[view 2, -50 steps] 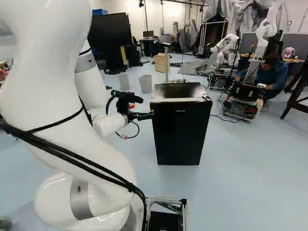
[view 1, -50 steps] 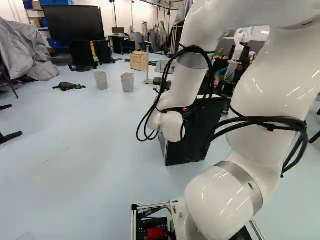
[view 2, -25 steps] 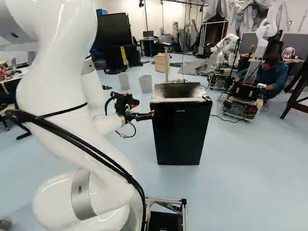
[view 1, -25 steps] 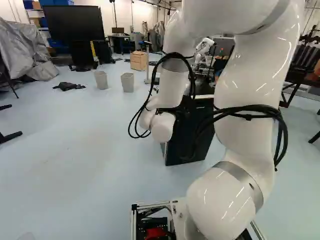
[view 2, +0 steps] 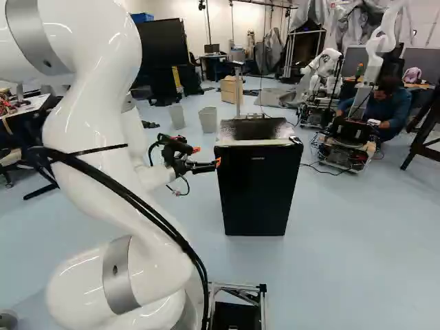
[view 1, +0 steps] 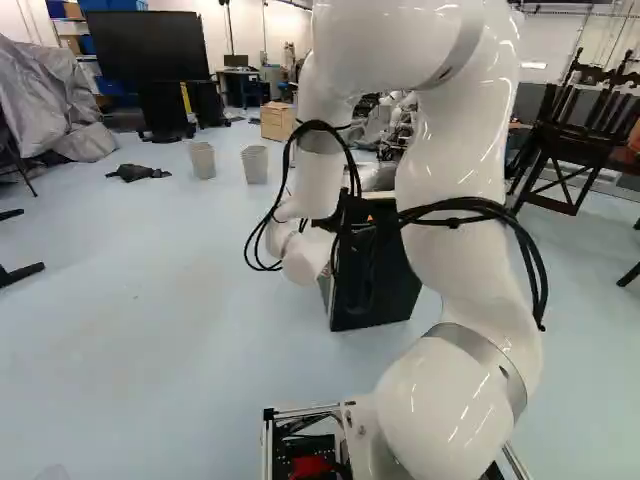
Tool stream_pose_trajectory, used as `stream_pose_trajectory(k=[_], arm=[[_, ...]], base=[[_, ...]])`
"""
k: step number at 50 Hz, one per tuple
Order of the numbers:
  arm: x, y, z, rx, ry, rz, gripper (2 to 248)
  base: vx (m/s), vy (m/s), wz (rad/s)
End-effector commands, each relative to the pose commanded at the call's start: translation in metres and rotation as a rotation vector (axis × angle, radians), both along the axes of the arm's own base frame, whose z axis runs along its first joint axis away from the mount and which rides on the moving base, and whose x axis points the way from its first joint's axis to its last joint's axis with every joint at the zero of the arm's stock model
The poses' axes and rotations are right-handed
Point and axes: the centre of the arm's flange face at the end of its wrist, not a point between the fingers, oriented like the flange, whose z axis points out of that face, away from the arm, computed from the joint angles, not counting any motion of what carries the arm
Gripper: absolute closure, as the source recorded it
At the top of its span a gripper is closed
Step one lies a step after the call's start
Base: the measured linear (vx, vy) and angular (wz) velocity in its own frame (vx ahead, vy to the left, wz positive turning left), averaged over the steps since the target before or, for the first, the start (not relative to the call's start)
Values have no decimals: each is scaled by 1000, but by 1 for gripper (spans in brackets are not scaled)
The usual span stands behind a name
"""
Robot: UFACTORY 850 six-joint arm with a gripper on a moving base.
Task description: Grab a drink from the fridge
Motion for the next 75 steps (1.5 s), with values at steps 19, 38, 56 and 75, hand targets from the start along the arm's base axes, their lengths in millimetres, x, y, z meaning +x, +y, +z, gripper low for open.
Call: stream_pose_trajectory(k=[19,38,56,75], arm=[[13,16,-19,-50,-35,-100,3],[15,18,-22,-54,-37,-106,3],[20,19,-22,-50,-43,-111,3],[29,20,-23,-44,-52,-118,3]], base=[[0,0,0],[0,0,0],[0,0,0],[0,0,0]])
